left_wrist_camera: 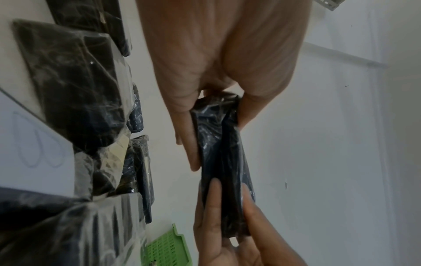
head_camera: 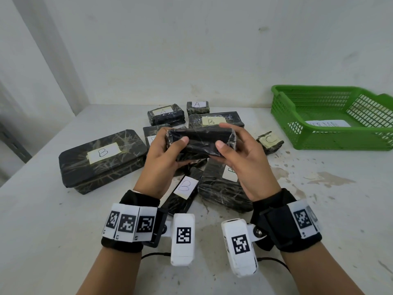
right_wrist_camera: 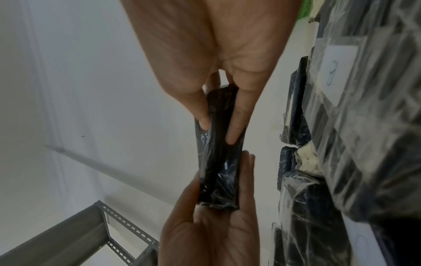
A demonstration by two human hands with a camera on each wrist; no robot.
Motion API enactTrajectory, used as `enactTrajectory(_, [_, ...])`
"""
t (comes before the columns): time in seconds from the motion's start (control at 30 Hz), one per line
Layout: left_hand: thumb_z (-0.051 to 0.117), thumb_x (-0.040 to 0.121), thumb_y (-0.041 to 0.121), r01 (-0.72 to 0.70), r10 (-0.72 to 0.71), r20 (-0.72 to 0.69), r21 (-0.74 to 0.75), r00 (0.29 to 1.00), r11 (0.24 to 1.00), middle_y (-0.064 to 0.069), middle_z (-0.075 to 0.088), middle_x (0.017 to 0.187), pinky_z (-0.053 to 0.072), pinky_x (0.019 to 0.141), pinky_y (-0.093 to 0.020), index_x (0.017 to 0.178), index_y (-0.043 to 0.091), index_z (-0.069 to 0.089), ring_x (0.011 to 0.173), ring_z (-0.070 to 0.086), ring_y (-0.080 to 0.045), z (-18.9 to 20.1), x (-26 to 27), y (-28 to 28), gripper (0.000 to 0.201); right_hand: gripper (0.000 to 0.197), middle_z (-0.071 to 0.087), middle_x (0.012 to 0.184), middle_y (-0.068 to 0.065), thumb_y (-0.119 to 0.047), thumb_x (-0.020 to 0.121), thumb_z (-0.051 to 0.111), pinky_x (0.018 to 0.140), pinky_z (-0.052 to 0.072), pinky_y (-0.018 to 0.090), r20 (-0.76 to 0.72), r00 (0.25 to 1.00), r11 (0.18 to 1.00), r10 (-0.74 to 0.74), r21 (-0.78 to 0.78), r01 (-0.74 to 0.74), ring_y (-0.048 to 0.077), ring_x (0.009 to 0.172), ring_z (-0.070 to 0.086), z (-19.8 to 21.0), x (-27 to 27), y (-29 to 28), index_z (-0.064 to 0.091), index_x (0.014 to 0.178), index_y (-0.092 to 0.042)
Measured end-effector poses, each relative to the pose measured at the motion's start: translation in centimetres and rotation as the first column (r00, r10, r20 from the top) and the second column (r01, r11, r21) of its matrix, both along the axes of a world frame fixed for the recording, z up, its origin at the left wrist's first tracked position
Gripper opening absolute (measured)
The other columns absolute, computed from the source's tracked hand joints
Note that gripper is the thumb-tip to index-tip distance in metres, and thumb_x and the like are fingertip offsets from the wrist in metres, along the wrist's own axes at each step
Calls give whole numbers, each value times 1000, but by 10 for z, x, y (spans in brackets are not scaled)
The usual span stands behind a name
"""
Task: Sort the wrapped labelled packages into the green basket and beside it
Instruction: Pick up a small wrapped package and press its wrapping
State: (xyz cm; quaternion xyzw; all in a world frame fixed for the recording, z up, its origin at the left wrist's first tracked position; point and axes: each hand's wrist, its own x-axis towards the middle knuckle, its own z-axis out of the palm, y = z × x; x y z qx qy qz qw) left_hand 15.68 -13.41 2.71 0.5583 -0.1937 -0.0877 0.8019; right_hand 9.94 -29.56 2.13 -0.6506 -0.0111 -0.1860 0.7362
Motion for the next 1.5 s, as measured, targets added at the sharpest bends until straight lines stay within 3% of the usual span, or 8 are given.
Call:
enactTrajectory(0.17, [48,98,15,48,-50,-48,-47,998,998,-9,69,102,60,79,-42,109,6,49,101,69,-24,1,-1,-1,14,30,58,132,16,-4,94,60,88,58,36,-5,1000,997,-3,81,3,23,114,65,1,-1,-3,61,121,-17])
enactTrajectory(0.33, [32,102,0,-22,24,-49,33,999,999,-2,69,86,60,66,-35,94,11,49,83,72,-15,2,-1,-3,22,38,63,127,2,-36,78,76,101,50,45,-11,998,996,-65,-64,64,21,119,61,-1,-1,4,64,113,-28])
enactTrajectory(0.53, [37,101,-1,42,-39,-57,48,998,998,-1,71,90,60,80,-42,98,12,50,92,70,-18,1,-4,-5,18,25,70,108,12,0,85,72,90,57,51,2,992,992,-123,-11,123,27,102,69,-1,0,-1,64,102,-16])
enactTrajectory(0.83, [38,99,-2,-6,8,-64,31,998,1000,-6,65,89,59,67,-32,103,8,48,83,68,-16,4,-3,-2,15,27,69,110,4,-7,87,71,86,57,34,14,997,995,-73,-71,74,18,104,68,-1,-3,6,59,111,-9])
enactTrajectory(1.0, [44,102,21,-20,12,-159,-49,987,999,-17,65,100,61,72,-36,104,0,53,94,68,-22,5,0,-3,23,52,66,116,15,-53,87,57,64,61,35,-51,999,998,6,68,-2,28,105,68,9,-6,3,61,115,-10])
enactTrajectory(1.1, [43,102,32,-64,58,-173,-29,983,997,-30,62,117,61,71,-34,121,-12,53,100,67,-26,3,3,-2,49,51,71,109,11,-53,88,47,59,61,31,-45,996,989,83,127,-76,24,95,69,12,-7,0,65,113,-13])
enactTrajectory(1.33, [40,103,41,-84,86,-136,18,987,996,-17,63,126,57,90,-42,127,1,51,120,60,-27,-3,8,-1,48,26,73,82,1,-29,86,59,58,55,23,111,993,995,-27,98,16,11,76,69,6,-6,5,71,91,-7])
enactTrajectory(1.5, [60,86,51,103,-112,110,78,988,992,11,42,146,52,100,-44,137,43,47,134,47,-9,-7,4,-1,53,20,75,84,2,-24,84,64,65,58,27,143,975,982,-171,103,157,15,82,71,3,-3,2,71,88,-7])
